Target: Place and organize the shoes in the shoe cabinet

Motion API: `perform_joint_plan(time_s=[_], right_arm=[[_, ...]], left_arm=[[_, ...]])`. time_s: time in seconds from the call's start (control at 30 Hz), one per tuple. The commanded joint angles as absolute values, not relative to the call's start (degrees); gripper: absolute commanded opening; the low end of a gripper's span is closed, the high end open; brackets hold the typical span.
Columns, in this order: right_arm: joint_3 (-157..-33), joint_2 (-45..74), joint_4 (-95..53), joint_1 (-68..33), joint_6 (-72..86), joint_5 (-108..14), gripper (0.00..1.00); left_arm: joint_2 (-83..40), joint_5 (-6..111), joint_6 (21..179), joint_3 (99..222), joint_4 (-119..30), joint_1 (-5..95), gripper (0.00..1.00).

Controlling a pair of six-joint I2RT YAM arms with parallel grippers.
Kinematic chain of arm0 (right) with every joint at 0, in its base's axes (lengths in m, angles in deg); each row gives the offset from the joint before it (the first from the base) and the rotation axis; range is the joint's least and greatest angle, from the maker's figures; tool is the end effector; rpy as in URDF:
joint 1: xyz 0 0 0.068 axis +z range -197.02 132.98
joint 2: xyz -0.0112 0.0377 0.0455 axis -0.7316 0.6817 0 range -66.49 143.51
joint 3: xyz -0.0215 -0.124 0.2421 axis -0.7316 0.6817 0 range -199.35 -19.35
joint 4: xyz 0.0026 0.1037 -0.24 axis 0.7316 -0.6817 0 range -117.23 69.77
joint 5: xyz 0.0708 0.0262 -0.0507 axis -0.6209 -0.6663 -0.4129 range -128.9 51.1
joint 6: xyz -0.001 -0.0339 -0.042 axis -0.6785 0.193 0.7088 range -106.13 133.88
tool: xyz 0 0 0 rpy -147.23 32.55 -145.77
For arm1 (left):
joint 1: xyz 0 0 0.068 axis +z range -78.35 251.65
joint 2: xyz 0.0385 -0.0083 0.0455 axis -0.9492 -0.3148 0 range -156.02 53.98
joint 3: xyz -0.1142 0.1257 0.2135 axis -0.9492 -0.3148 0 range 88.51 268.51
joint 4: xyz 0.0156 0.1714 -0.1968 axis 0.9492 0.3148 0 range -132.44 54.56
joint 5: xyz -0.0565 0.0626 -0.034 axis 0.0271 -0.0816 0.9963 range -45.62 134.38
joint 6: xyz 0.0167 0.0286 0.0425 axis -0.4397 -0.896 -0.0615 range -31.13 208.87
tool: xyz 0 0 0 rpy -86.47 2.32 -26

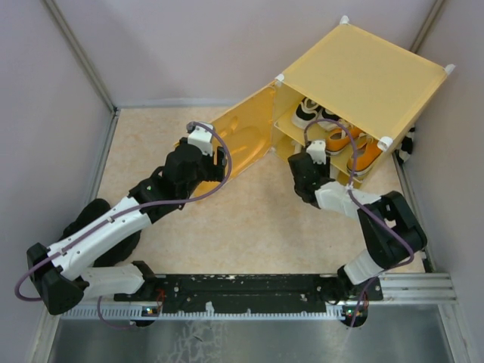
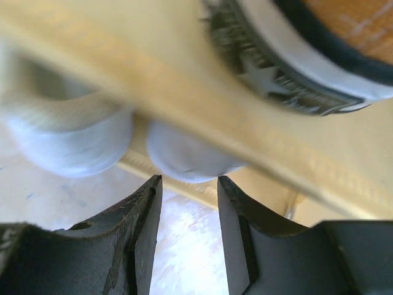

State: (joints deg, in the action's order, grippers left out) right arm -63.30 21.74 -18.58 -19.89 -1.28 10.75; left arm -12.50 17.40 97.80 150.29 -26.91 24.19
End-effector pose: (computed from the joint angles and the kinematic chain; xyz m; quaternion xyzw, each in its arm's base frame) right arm 0.2798 0.1128 0.1835 0.0810 0.8442 -0.2271 0.4787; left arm 0.1896 -0.1829 0.3588 0.1373 0.7971 -0.0941 0.5805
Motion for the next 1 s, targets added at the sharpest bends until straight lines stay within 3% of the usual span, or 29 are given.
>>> perform_joint_plan(time_s=[0.0,0.2,0.6,0.83,0.97], right_arm=[[-65.5,14.7,-18.3,-15.8,2.5,4.1,0.41],[-65.9,15.9,-16.7,-15.2,1.1,-3.1,0.41],[-76.0,34.7,-4.7,-18.2,5.4,8.9,0.42],[-76.3,34.7,0.3,-19.9,7.0,10.2,0.41],[-73.4,30.2,-2.3,-19.4,7.2,3.1,0.42]], left_arm=[[-12.6,17.8,97.3,150.4,-27.8,24.3,0.77],[-12.0,21.0,96.9,150.0,-29.8,24.3,0.76],[-8.2,20.8,95.9,149.2,-29.6,24.3,0.76],[-5.9,24.0,95.0,149.3,-30.4,24.3,0.76],[-3.9,28.1,93.5,149.9,-31.9,24.3,0.76]])
